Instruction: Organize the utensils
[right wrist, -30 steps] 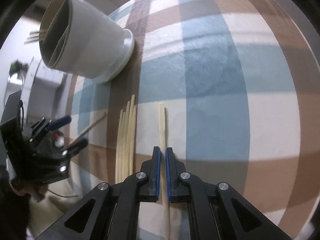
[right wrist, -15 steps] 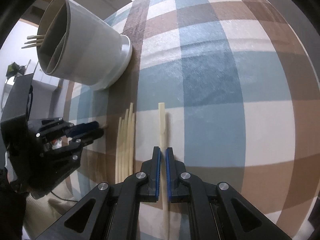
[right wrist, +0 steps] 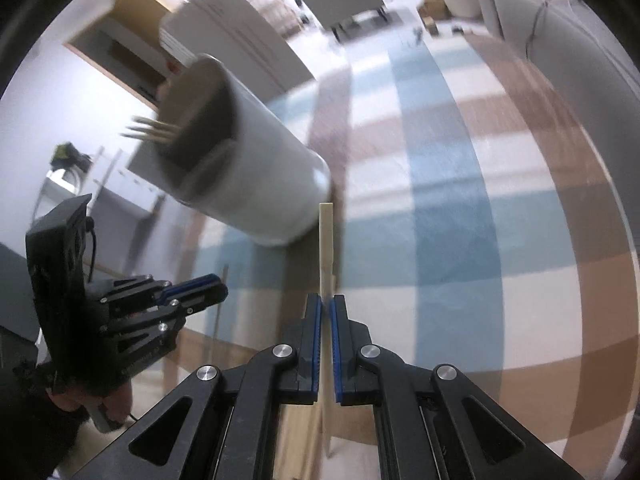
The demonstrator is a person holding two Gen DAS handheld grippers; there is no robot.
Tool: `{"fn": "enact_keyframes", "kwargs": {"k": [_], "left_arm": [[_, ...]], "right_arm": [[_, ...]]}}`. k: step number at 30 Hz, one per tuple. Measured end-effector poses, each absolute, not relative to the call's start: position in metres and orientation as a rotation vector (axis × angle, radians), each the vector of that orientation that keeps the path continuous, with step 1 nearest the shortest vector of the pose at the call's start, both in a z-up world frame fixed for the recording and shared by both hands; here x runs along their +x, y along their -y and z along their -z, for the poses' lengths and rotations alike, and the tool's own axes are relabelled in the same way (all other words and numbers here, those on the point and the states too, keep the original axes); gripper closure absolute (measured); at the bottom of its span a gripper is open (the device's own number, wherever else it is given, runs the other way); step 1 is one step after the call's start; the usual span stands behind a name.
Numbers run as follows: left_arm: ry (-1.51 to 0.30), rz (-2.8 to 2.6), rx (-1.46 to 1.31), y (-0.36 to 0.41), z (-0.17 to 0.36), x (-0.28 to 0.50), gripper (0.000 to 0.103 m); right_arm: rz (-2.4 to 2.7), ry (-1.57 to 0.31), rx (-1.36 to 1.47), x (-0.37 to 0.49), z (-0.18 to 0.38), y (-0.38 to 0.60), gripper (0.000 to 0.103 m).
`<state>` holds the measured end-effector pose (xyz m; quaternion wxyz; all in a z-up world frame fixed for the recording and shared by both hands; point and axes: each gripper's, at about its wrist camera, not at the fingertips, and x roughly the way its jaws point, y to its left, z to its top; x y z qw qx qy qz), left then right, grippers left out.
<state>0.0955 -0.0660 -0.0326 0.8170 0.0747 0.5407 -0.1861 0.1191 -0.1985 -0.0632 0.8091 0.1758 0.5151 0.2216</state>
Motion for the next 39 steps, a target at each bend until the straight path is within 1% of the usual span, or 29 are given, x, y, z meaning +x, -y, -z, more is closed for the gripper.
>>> {"fn": "enact_keyframes", "kwargs": {"k": [3,7,8,11,18,21,23,29,31,32,33,34,36,39], "left_arm": [[-1.075,0.383,0.09,0.054,0.015,0.086,0.102],[-0.994,0.378,0.013,0.044,0.0,0.088,0.102],[-0.977,0.372,-0.004,0.041,-0.007,0.087,0.102],[-0.944,0.375,-0.044,0.029,-0.025,0.08,0.102],[-0.918,0.376,-0.055,0.013,-0.042,0.067,0.102],[-0.92,0.375,-0.082,0.002,-0.044,0.063,0.102],[-0.912,0.361,-0.1,-0.008,-0.047,0.061,0.102],[-0.853,0.342,-0.147,-0.036,-0.061,0.055,0.102],[-0.85,0.34,-0.166,-0.044,-0.06,0.054,0.102],[-0.851,0.336,-0.171,-0.048,-0.059,0.054,0.102],[-0.861,0.334,-0.176,-0.052,-0.057,0.055,0.102],[-0.872,0.332,-0.187,-0.056,-0.055,0.055,0.102],[-0.88,0.315,-0.196,-0.065,-0.053,0.057,0.102],[-0.882,0.277,-0.241,-0.086,-0.051,0.062,0.102]], "right_arm": [[-0.472,-1.012,0.391,0.103,0.05,0.197,0.099],[-0.498,-0.937,0.377,0.087,0.037,0.193,0.1],[-0.507,-0.92,0.37,0.084,0.034,0.191,0.103],[-0.523,-0.876,0.373,0.079,0.023,0.187,0.103],[-0.513,-0.914,0.34,0.08,0.025,0.181,0.103],[-0.505,-0.961,0.33,0.087,0.029,0.183,0.102],[-0.513,-0.976,0.261,0.09,0.03,0.178,0.1],[-0.726,-1.023,-0.17,0.089,0.043,0.125,0.099],[-0.818,-1.041,-0.292,0.085,0.05,0.106,0.091],[-0.864,-1.052,-0.366,0.083,0.056,0.095,0.082],[-0.898,-1.059,-0.448,0.081,0.062,0.084,0.078],[-0.929,-1.065,-0.511,0.079,0.067,0.075,0.078],[-0.978,-1.073,-0.609,0.077,0.077,0.06,0.074],[-1.057,-1.053,-0.8,0.073,0.094,0.033,0.072]]}}
